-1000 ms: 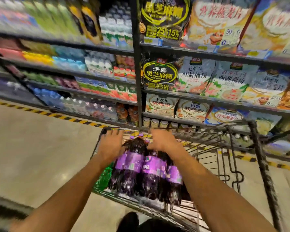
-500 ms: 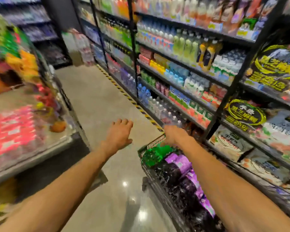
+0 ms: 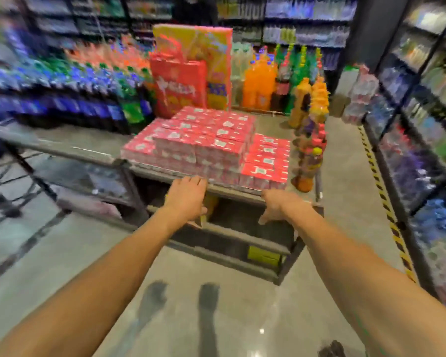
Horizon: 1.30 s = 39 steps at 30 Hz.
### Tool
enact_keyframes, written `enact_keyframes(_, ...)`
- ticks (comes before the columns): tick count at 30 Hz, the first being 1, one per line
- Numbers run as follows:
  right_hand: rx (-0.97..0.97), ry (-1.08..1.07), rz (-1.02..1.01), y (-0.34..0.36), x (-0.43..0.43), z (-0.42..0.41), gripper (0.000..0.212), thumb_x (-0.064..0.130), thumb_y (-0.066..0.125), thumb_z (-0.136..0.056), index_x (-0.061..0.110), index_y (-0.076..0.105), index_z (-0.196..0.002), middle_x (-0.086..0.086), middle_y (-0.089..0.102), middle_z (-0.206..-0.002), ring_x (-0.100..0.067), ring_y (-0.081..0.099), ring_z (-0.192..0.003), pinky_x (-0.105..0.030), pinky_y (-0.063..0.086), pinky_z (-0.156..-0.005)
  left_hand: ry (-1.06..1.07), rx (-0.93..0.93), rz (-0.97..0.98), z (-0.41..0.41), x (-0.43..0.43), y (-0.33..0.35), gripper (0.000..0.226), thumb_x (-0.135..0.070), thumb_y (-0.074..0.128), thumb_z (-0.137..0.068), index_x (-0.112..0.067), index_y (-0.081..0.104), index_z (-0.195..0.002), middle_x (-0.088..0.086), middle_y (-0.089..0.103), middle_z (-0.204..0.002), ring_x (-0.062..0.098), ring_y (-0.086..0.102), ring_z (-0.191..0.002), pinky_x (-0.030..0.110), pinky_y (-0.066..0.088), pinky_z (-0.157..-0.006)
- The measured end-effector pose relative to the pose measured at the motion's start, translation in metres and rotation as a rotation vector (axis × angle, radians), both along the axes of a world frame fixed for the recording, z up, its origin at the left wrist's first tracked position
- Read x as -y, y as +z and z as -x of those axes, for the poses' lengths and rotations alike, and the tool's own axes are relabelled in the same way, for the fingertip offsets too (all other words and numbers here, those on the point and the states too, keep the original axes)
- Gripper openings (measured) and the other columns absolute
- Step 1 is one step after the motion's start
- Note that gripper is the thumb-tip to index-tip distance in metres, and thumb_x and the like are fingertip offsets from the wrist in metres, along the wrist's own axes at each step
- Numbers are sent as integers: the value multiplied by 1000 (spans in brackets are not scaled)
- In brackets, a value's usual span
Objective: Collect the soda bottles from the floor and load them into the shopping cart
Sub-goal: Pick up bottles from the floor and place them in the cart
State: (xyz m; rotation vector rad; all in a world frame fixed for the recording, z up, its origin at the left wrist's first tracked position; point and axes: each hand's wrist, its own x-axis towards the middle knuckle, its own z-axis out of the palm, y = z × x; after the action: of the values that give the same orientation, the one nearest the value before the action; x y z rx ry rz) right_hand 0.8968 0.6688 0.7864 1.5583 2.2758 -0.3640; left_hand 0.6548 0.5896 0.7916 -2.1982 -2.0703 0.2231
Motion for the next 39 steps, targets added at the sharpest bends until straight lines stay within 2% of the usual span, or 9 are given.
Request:
enact_keyframes(3, 0, 146, 33, 3, -5, 91, 58, 45, 81, -88, 18, 55, -132, -5, 61, -126, -26, 59, -108, -37, 50, -87, 178, 29, 3, 81, 21, -3, 69, -51, 68, -89, -15, 42, -141, 9, 49, -137, 32, 48, -125, 46, 44, -97)
enact_keyframes(7, -13, 367, 3, 1, -10, 199, 50, 46, 79, -90, 18, 57, -125, -4, 66, -122, -24, 61, -101, -30, 46, -70, 366, 32, 1, 160, 49, -4, 60, -50, 69, -89, -15, 45, -131, 9, 51, -132, 32, 50, -122, 46, 44, -96)
enact_keyframes(10, -34, 497, 14, 3, -18, 269, 52, 47, 75, -92, 18, 53, -129, -5, 62, -126, -29, 61, -110, -41, 53, -86, 486, 36, 9, 209, 63, -12, 65, -52, 70, -86, -16, 45, -134, 9, 51, -136, 32, 49, -126, 47, 46, -97)
enact_keyframes(13, -54, 618, 18, 1, -32, 330, 47, 45, 71, -96, 17, 50, -126, -8, 61, -128, -31, 60, -106, -42, 51, -83, 572, 35, 18, 253, 69, -17, 71, -57, 69, -86, -18, 43, -140, 7, 49, -142, 31, 48, -129, 44, 41, -103)
enact_keyframes(17, -57, 720, 31, -2, -59, 396, 57, 39, 72, -96, 13, 48, -141, -11, 59, -135, -34, 61, -121, -40, 49, -86, 728, 18, 26, 312, 75, -15, 73, -60, 68, -87, -20, 42, -142, 5, 47, -145, 29, 44, -134, 46, 40, -106)
enact_keyframes(23, 2, 815, 54, -38, -106, 512, 55, 51, 74, -83, 18, 62, -126, -6, 68, -123, -32, 66, -115, -47, 56, -97, 933, -46, 68, 388, 92, -16, 71, -58, 70, -86, -22, 44, -140, 5, 50, -142, 28, 48, -130, 46, 42, -105)
enact_keyframes(30, -44, 1002, 79, -16, -52, 631, 63, 43, 72, -95, 6, 51, -141, -15, 63, -138, -35, 61, -123, -37, 49, -92, 1119, -42, 53, 460, 139, -8, 70, -58, 71, -86, -23, 44, -141, 4, 51, -140, 26, 49, -127, 42, 44, -104)
enact_keyframes(35, -47, 1083, 170, -10, -12, 712, 94, 60, 76, -87, 15, 36, -159, -8, 45, -161, -31, 48, -143, -44, 42, -114, 1166, -4, 8, 524, 172, -9, 67, -64, 73, -81, -26, 51, -131, 0, 57, -129, 22, 53, -116, 39, 47, -97)
enact_keyframes(39, -31, 1105, 173, -8, 13, 770, 95, 58, 78, -86, 18, 35, -161, -7, 41, -163, -30, 43, -146, -44, 37, -117, 1206, 11, -23, 584, 206, -11, 69, -64, 73, -81, -25, 51, -133, 0, 57, -130, 22, 53, -118, 39, 47, -97)
